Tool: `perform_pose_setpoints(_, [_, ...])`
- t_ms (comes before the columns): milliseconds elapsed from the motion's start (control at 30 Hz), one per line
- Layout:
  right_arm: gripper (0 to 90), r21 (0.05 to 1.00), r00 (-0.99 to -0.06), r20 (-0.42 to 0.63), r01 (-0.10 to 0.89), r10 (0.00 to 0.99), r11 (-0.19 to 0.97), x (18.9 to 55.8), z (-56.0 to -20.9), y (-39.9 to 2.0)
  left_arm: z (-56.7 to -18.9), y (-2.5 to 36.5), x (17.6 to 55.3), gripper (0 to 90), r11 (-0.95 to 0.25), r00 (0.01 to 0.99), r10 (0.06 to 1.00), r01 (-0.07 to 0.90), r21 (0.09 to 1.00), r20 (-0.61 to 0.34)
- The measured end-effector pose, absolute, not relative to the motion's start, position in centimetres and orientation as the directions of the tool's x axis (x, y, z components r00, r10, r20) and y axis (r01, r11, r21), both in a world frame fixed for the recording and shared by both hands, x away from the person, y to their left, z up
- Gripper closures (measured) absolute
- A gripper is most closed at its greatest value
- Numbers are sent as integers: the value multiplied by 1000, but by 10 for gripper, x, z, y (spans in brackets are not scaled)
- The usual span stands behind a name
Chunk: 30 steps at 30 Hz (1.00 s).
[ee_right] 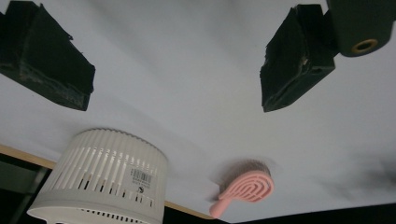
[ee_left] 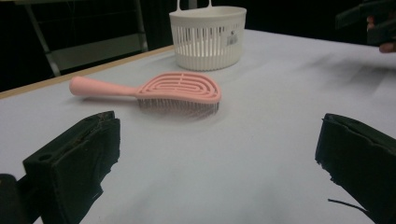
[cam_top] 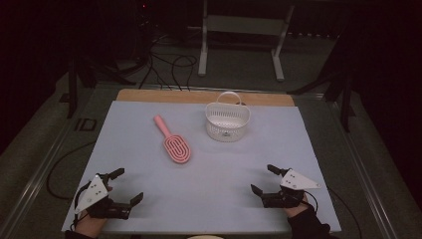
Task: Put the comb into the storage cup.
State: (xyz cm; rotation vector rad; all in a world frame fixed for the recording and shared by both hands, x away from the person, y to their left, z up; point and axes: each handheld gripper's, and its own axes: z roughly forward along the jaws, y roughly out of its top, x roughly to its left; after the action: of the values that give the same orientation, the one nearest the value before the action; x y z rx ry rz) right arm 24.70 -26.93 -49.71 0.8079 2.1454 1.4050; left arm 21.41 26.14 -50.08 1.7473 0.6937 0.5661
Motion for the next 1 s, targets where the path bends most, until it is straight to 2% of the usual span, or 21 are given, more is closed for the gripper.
perform_pose_setpoints(1000, [100,934,-721,-73,194,689,301,241,-491,-265,-499,248,212,2,-277,756,652,169,946,56])
